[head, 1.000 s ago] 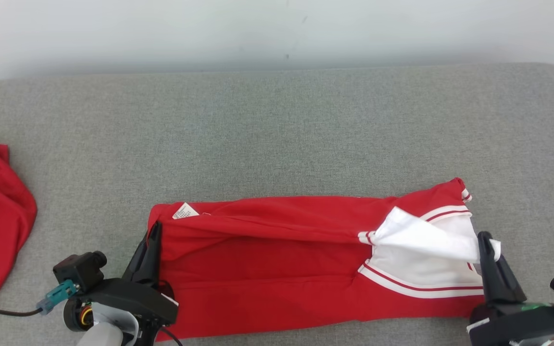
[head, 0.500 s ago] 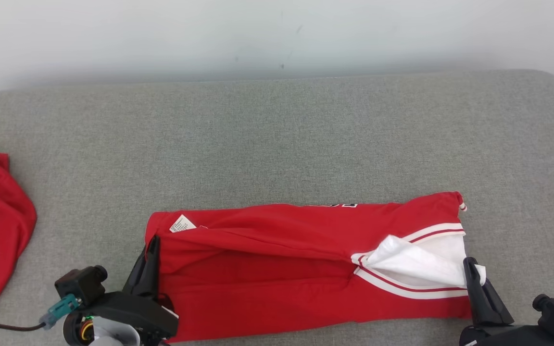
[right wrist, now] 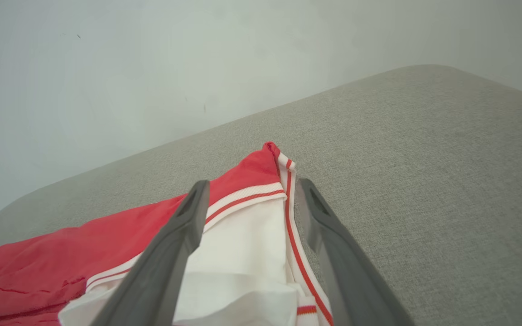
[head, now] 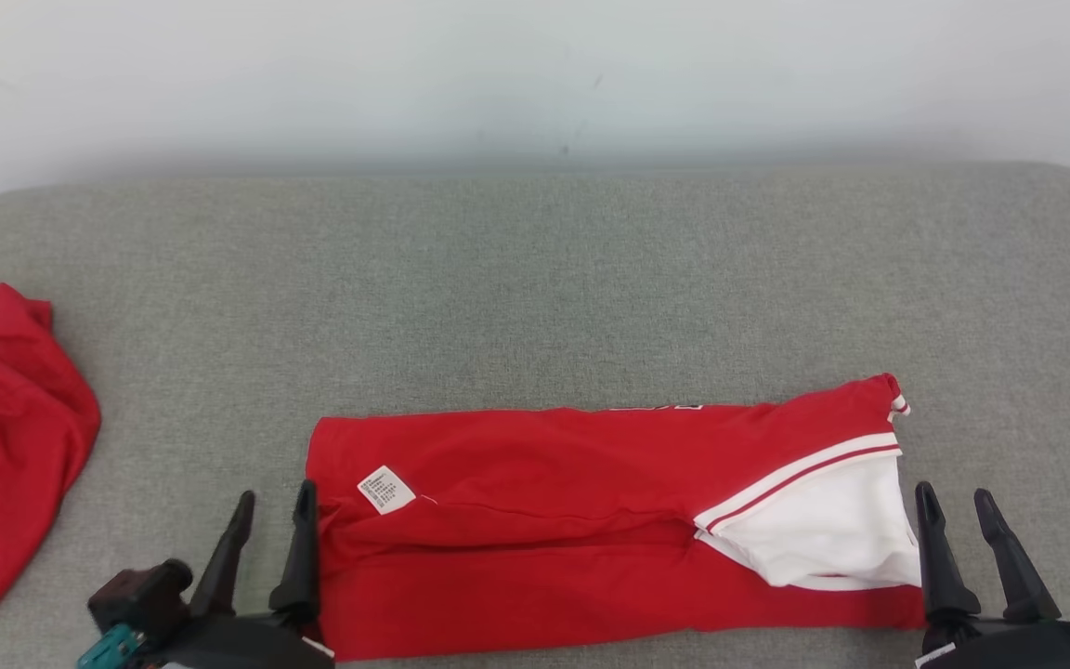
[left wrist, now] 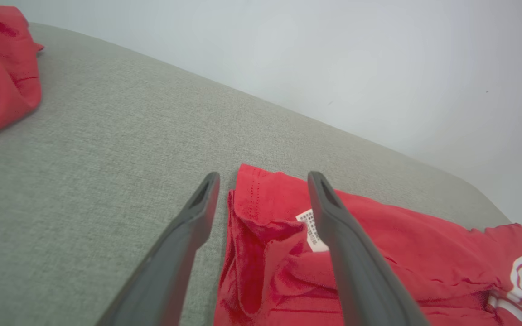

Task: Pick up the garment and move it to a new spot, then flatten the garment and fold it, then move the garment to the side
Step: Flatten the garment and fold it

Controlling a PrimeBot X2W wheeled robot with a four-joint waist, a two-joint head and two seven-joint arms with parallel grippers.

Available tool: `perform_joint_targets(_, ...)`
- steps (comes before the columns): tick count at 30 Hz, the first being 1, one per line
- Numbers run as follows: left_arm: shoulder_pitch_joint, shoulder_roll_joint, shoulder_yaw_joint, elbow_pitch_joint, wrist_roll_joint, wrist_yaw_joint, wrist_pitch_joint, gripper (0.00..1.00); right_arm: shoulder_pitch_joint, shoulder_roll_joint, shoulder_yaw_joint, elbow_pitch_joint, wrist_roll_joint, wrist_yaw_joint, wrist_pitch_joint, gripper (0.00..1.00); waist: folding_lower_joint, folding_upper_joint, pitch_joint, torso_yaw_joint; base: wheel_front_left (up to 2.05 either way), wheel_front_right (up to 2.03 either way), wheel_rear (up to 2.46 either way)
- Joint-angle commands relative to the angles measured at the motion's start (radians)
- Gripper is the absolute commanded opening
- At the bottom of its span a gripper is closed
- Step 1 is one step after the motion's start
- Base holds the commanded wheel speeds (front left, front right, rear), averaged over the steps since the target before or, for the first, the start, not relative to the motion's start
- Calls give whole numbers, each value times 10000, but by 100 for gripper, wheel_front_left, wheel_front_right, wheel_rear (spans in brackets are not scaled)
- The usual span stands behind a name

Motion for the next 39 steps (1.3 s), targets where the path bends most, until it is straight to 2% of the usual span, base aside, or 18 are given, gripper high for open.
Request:
perform_joint_targets(1,198,-43,117,-161,147,21,-33,100,167,22,-37,-2,-94,-15,2,100,0,0,-112,74,0,0,0)
perform_joint_targets(7,1022,-266,1038,-973,1603,19,-32,100,-178,-82,26,528,-438,-15,28,100,0,0,-390,182,0,0,0)
perform_joint_targets(14,1829,-835,1821,-1683,3037,19,-32,100,-1380,3,-38,2153,-1241,-15,698,100,0,0,-508,349,0,0,0)
perform_joint_targets(18,2004,-958,1892,-1699,3462,21,-33,100,-2075,52,-125,3318,-1656,-15,1160,100,0,0,-497,525,0,0,0)
perform_joint_targets(25,2145,-1041,2169,-1880,4325,21,-32,100,-2785,255,-363,4908,-2078,-15,1269,100,0,0,-438,811,0,0,0)
perform_joint_targets(33,2275,-1066,2414,-1897,4265,30,-32,100,-3232,497,-203,6280,-1967,-15,1780,100,0,0,-378,879,0,0,0)
perform_joint_targets(34,2260,-1065,2390,-1854,4176,69,-32,100,-3335,546,-170,6573,-1926,-15,1913,90,0,0,-372,909,0,0,0)
perform_joint_targets(36,2230,-1064,2371,-1839,4112,85,-33,100,-3427,574,-121,6799,-1905,-15,1986,18,0,0,-375,934,0,0,0)
perform_joint_targets(37,2222,-1065,2373,-1824,4090,88,-33,100,-3491,579,-90,6877,-1879,-15,1974,0,0,0,-379,941,0,0,0)
perform_joint_targets(39,2228,-1064,2381,-1797,4113,130,-33,100,-3616,553,-42,6979,-1821,-15,1911,0,0,0,-393,939,0,0,0)
